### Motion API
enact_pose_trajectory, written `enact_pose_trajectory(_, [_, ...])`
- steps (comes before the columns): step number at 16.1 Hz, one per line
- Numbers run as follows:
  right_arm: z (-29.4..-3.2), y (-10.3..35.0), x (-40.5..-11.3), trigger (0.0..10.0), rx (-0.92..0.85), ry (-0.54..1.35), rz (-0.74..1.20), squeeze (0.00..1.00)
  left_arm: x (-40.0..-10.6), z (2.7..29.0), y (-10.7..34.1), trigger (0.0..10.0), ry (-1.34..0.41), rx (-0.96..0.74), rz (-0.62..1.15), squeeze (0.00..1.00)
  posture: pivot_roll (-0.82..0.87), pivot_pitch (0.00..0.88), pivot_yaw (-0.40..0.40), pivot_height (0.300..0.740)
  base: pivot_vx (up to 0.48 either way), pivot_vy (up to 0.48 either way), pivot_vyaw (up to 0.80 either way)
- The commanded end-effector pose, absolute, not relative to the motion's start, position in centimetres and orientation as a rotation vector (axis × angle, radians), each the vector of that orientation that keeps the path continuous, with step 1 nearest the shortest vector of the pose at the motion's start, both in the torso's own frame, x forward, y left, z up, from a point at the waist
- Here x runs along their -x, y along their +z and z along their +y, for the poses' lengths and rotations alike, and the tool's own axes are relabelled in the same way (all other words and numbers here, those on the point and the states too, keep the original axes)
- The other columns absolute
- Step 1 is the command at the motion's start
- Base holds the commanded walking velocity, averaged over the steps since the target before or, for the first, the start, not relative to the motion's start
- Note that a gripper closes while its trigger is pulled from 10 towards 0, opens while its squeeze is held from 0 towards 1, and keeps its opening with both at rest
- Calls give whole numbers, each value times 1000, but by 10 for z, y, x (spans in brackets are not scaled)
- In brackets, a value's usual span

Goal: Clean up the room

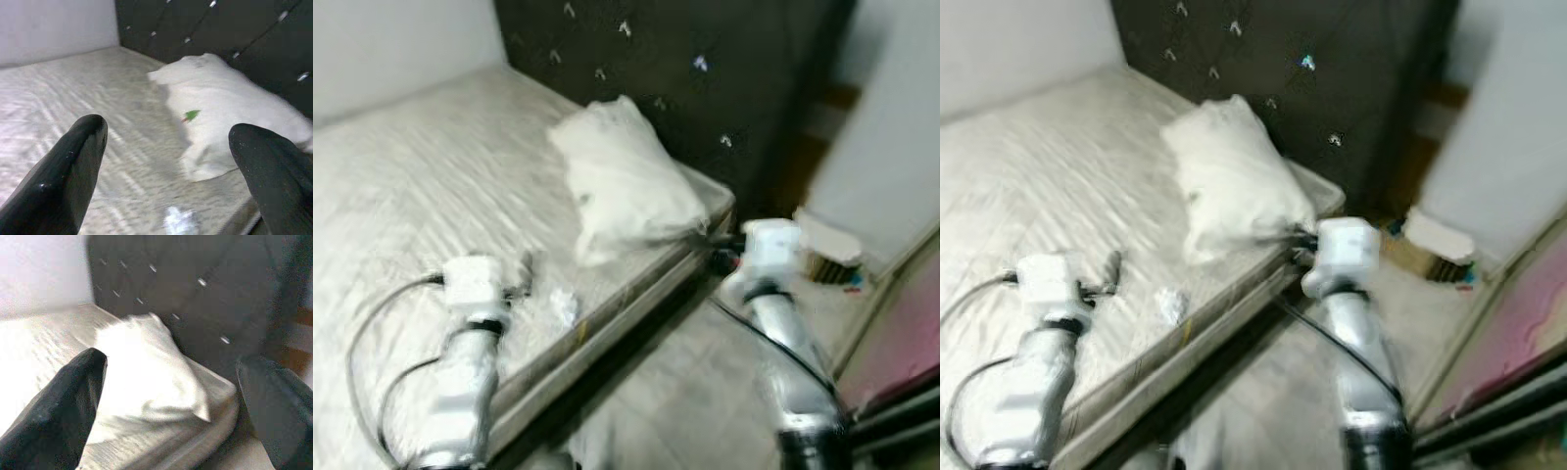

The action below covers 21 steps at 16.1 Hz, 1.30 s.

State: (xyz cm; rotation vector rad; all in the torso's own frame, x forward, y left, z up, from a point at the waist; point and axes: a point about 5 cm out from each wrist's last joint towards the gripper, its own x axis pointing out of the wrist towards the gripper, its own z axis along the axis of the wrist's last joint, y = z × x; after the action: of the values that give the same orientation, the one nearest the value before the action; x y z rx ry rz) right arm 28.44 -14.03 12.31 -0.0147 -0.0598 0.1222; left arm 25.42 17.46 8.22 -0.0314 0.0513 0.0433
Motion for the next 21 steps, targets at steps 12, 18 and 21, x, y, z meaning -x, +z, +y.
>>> enact_pose_trajectory(12, [-149,119,-285,10000,-3,96,-53,0,-256,169,91,10000,13,30,-6,0,38,0,-2,740,46,0,329])
enact_pose_trajectory(18, [-150,120,-286,10000,-2,91,-55,0,-255,167,91,10000,2,40,-10,0,33,0,-5,740,338,0,0])
enact_pose_trajectory(21, [-152,118,-285,10000,-3,83,-47,0,-256,166,91,10000,2,44,-5,0,33,0,-7,740,344,0,0])
